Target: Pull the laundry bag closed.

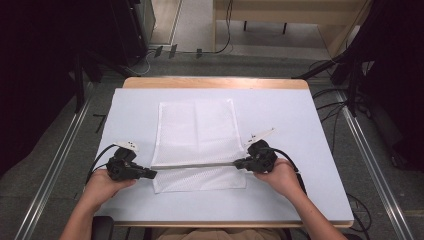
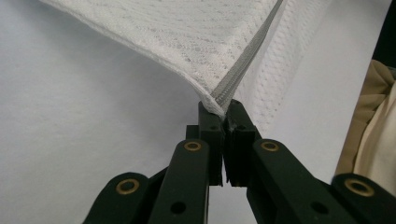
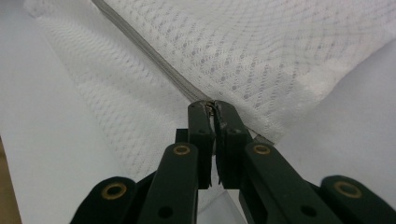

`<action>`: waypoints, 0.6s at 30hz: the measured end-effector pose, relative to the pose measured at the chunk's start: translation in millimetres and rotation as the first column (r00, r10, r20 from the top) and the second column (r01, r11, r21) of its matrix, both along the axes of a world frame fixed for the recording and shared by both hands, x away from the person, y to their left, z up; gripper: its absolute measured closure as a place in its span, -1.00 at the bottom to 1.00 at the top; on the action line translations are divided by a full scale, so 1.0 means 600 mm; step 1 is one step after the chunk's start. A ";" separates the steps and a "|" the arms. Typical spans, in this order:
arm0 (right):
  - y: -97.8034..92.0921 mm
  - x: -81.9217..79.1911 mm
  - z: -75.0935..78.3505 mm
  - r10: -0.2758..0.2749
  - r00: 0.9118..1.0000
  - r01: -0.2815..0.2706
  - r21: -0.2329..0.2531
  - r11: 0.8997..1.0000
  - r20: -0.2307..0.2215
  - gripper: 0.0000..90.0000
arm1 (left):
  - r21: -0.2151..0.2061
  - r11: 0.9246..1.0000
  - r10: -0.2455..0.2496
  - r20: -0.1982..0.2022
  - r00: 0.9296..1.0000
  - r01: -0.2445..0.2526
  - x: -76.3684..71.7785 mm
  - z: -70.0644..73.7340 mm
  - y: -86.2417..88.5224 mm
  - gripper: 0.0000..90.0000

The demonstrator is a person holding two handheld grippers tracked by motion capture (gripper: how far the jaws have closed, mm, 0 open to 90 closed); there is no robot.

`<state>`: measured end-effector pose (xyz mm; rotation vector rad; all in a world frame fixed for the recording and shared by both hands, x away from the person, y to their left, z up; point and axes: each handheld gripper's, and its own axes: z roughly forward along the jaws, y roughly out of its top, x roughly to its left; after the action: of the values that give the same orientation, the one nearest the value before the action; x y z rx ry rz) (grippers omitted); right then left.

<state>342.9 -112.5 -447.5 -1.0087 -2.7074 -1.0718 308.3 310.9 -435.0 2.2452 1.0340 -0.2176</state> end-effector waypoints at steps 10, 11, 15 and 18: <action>0.008 0.002 -0.005 0.005 1.000 -0.005 0.008 1.000 0.010 0.93 | 0.010 1.000 0.021 0.001 1.000 -0.021 0.002 -0.003 0.003 0.85; 0.008 0.002 -0.005 0.002 1.000 -0.002 0.009 1.000 0.010 0.93 | 0.007 1.000 0.025 -0.002 1.000 -0.025 0.002 -0.004 0.002 0.82; 0.008 0.003 -0.004 -0.001 1.000 0.001 0.019 1.000 0.020 0.84 | -0.004 0.999 0.037 0.001 0.999 -0.037 0.004 -0.003 0.004 0.67; 0.006 0.003 -0.002 -0.013 1.000 0.012 0.027 1.000 0.027 0.78 | -0.015 0.998 0.056 0.020 0.998 -0.056 0.004 0.001 0.008 0.62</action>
<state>345.0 -108.8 -448.6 -1.0160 -2.7031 -1.1290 310.8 315.8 -434.4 2.1980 1.0795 -0.1777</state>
